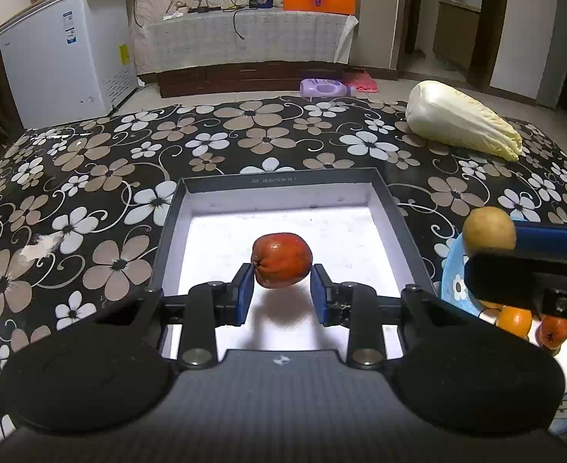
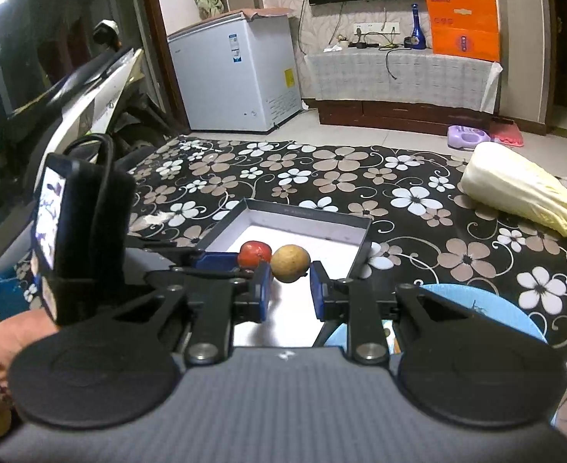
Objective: Organize fruits
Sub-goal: 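Carry the red apple and yellow fruit in both tools over the blue plate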
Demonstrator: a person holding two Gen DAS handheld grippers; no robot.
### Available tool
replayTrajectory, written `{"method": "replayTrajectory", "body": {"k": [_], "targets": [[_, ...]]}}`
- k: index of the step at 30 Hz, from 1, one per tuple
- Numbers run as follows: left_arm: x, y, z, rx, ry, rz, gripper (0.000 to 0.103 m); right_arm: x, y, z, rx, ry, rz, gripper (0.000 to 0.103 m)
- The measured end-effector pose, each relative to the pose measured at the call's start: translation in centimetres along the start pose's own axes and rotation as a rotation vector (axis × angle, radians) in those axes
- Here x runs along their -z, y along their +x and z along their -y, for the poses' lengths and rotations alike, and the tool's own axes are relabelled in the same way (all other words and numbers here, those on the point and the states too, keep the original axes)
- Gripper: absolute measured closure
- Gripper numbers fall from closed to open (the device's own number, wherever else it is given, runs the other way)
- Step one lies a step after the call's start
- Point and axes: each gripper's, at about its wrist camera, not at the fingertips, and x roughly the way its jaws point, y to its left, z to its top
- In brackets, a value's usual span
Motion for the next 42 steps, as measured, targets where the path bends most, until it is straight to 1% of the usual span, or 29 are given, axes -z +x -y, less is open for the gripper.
{"method": "replayTrajectory", "body": {"k": [5,17,22,29,36,42], "targets": [[0.0,-0.5,0.4,0.004,0.006,0.009,0.066,-0.1,-0.2,0.2,-0.011,-0.012,0.007,0.078],[0.1,0.2,1.4,0.004,0.021,-0.008,0.066,0.0,0.3,2.0,-0.02,-0.007,-0.017,0.078],[-0.2,-0.2,1.6,0.014,0.018,0.003,0.066,0.0,0.0,2.5,-0.014,-0.001,-0.013,0.078],[-0.3,-1.1,2.4,0.028,0.04,0.014,0.066,-0.1,-0.5,2.7,-0.015,0.003,-0.002,0.078],[-0.5,-2.2,3.7,0.064,0.053,0.035,0.066,-0.3,-1.3,3.1,-0.01,0.01,0.018,0.078],[-0.5,-3.2,5.5,0.113,0.074,0.056,0.066,-0.3,-2.6,4.6,0.024,0.027,0.04,0.078]]}}
